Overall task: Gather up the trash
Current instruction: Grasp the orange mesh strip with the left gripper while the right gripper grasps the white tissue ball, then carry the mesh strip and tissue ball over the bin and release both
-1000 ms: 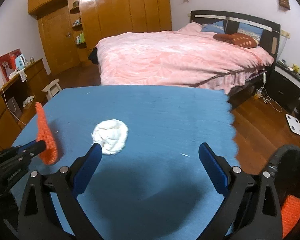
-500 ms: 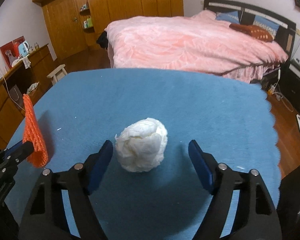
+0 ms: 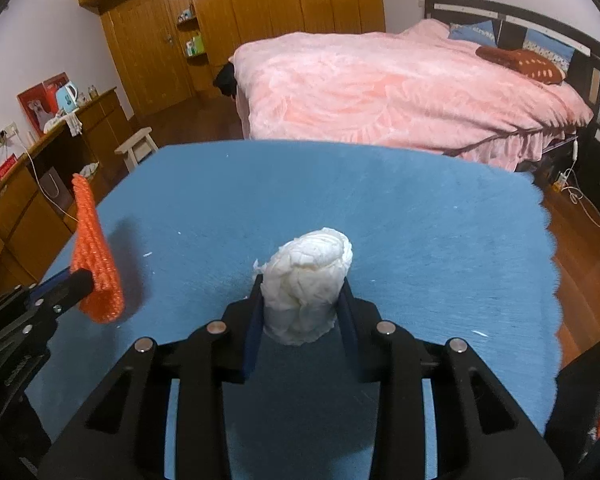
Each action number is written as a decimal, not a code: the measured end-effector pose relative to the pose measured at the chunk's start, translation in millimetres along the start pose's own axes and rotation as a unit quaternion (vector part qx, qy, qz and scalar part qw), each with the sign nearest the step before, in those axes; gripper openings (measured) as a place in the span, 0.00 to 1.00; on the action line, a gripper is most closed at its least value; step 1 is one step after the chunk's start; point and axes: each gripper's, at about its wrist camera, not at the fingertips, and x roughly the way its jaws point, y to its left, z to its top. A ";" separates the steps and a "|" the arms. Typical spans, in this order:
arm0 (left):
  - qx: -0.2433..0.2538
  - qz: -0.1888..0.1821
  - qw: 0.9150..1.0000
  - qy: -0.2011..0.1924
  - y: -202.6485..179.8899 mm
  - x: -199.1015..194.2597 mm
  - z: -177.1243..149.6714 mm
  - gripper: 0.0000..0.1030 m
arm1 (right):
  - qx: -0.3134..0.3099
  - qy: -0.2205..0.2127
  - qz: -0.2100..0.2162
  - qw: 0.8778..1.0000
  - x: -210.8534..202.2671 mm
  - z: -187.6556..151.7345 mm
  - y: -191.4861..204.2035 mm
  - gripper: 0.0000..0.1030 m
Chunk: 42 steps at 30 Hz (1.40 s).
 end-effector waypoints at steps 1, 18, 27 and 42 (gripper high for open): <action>0.002 -0.003 1.000 -0.001 -3.9 -2.0 1.1 0.13 | 0.001 -0.004 -0.001 1.000 -6.5 -0.3 -1.9 0.32; 0.039 -0.060 0.997 -0.030 -85.8 -44.1 15.3 0.13 | 0.041 -0.068 -0.037 0.996 -113.1 -10.7 -49.7 0.32; 0.054 -0.091 0.994 -0.041 -132.4 -65.8 17.2 0.13 | 0.060 -0.086 -0.078 0.991 -167.8 -34.5 -82.2 0.32; 0.109 -0.171 0.978 -0.050 -229.2 -98.3 7.4 0.13 | 0.115 -0.114 -0.158 0.974 -249.0 -86.2 -153.3 0.32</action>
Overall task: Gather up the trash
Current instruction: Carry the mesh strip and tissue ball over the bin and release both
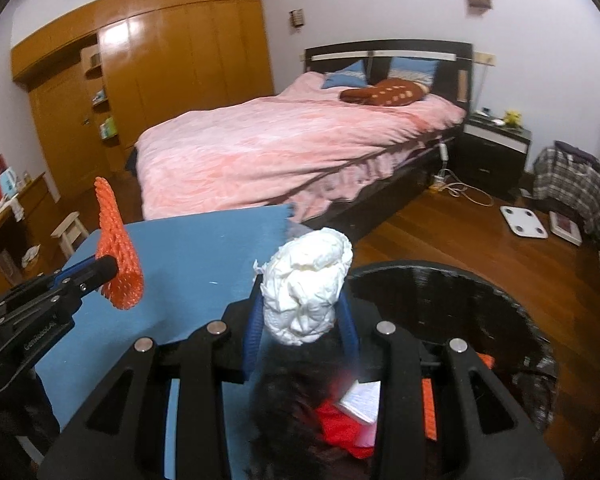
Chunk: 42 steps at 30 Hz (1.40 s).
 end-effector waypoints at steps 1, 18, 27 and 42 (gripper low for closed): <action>0.004 -0.004 1.000 0.000 -5.7 -0.2 0.7 0.13 | 0.002 -0.001 -0.003 1.000 -0.3 -1.1 -3.9 0.32; 0.074 -0.081 0.994 0.010 -106.2 21.5 6.2 0.13 | 0.049 -0.014 -0.070 0.996 -27.6 -24.1 -95.5 0.32; 0.100 -0.107 0.989 0.021 -137.5 39.4 2.7 0.13 | 0.059 -0.010 -0.090 0.994 -29.6 -34.6 -126.6 0.32; 0.108 -0.129 0.984 0.059 -148.7 72.8 -5.3 0.13 | 0.063 0.015 -0.098 0.993 -15.5 -47.7 -140.3 0.32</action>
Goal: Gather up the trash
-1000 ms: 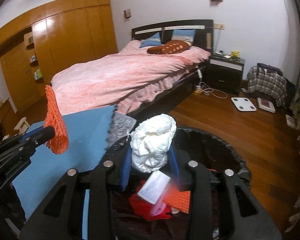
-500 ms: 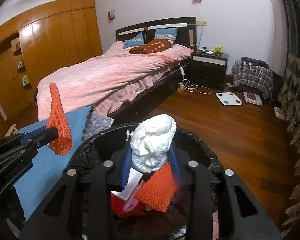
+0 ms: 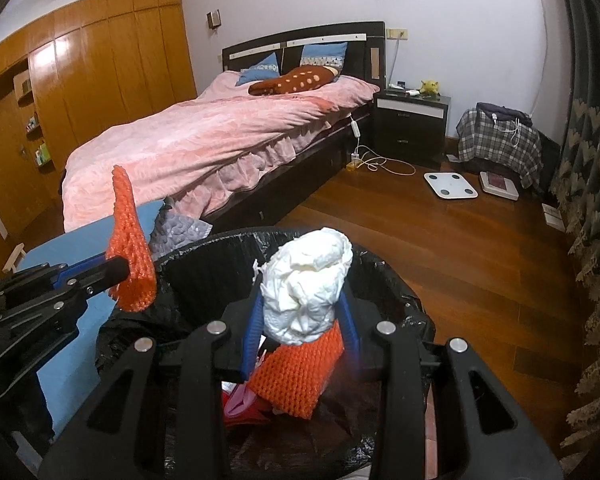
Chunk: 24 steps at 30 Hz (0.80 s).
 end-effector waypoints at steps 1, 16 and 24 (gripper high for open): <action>0.000 -0.001 1.000 0.001 0.0 1.1 -0.3 0.13 | 0.000 0.001 0.000 1.000 1.1 -0.3 0.1 0.32; -0.024 0.002 1.000 0.006 18.4 2.3 0.5 0.42 | -0.008 0.003 -0.006 1.000 10.2 2.2 5.6 0.58; -0.035 0.024 0.999 -0.009 37.0 -19.1 -1.3 0.71 | -0.005 -0.004 -0.004 1.000 1.4 3.8 7.4 0.89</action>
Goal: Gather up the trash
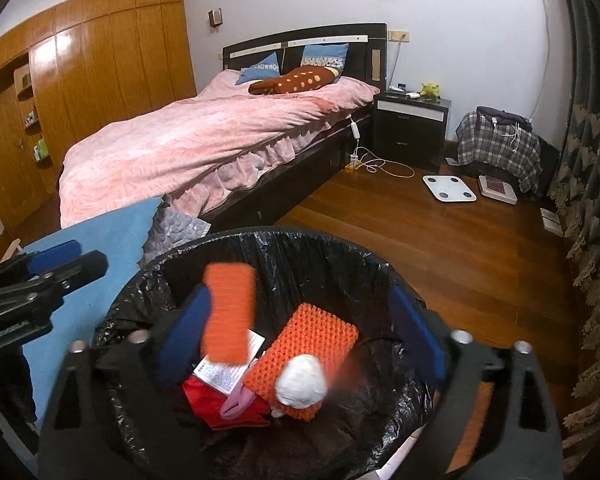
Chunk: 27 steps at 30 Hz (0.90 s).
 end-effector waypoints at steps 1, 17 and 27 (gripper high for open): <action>0.000 0.003 1.000 -0.001 2.2 -2.9 -0.7 0.75 | 0.001 0.001 0.002 1.000 -2.0 1.5 -0.1 0.90; -0.035 0.068 0.997 -0.014 36.2 -72.5 -13.9 0.94 | -0.014 -0.004 0.030 0.999 -54.6 4.1 39.3 0.95; -0.035 0.096 0.995 -0.019 35.2 -108.5 -25.0 0.94 | -0.035 -0.009 0.040 0.999 -86.2 0.0 65.6 0.95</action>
